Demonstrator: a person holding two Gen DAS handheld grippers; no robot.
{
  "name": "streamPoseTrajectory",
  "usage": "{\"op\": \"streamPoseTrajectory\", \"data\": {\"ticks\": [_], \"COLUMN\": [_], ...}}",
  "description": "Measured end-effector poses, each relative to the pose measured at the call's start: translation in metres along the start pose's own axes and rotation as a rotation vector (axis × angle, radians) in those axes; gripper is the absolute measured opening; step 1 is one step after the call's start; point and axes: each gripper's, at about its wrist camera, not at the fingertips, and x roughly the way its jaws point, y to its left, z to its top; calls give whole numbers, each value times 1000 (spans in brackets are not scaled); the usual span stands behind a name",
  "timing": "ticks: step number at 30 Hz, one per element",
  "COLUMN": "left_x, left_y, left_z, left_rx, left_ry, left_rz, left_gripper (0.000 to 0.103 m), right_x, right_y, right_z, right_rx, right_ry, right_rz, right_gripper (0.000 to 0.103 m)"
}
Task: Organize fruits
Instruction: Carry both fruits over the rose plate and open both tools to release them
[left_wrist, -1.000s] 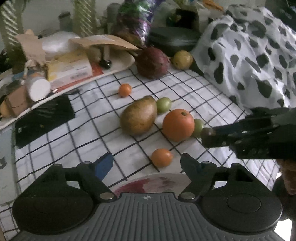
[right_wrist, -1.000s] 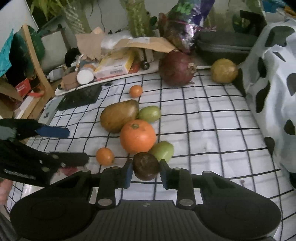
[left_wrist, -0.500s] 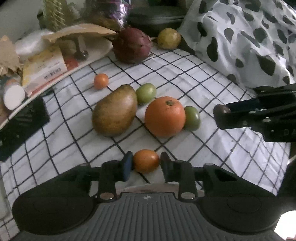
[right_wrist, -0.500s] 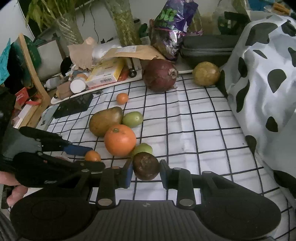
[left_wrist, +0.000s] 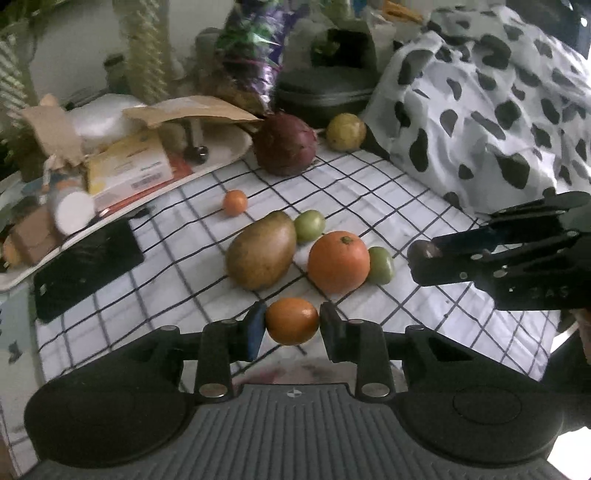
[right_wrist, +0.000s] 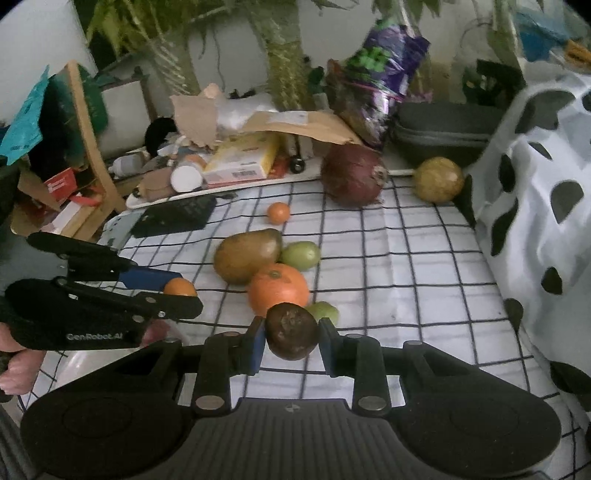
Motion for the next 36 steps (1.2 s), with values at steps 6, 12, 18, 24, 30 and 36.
{"op": "streamPoseTrajectory", "data": {"ticks": [6, 12, 18, 24, 30, 36], "left_x": [-25, -42, -49, -47, -41, -35], "left_y": [8, 11, 15, 18, 30, 34], "left_z": [-21, -43, -65, -81, -88, -88], "left_rx": [-50, -82, -101, -83, -105, -114], "left_ry": [-18, -17, 8, 45, 78, 109], "left_rz": [17, 28, 24, 15, 20, 34], "left_gripper": [31, 31, 31, 31, 31, 31], "right_x": [1, -5, -2, 11, 29, 40], "right_y": [28, 54, 80, 105, 124, 128], "right_z": [-3, -11, -20, -29, -39, -45], "right_rx": [-100, -151, -209, -300, -396, -443], "right_ry": [-21, -20, 22, 90, 158, 200], "right_rz": [5, 38, 75, 95, 87, 57], "right_gripper": [32, 32, 32, 32, 32, 32]}}
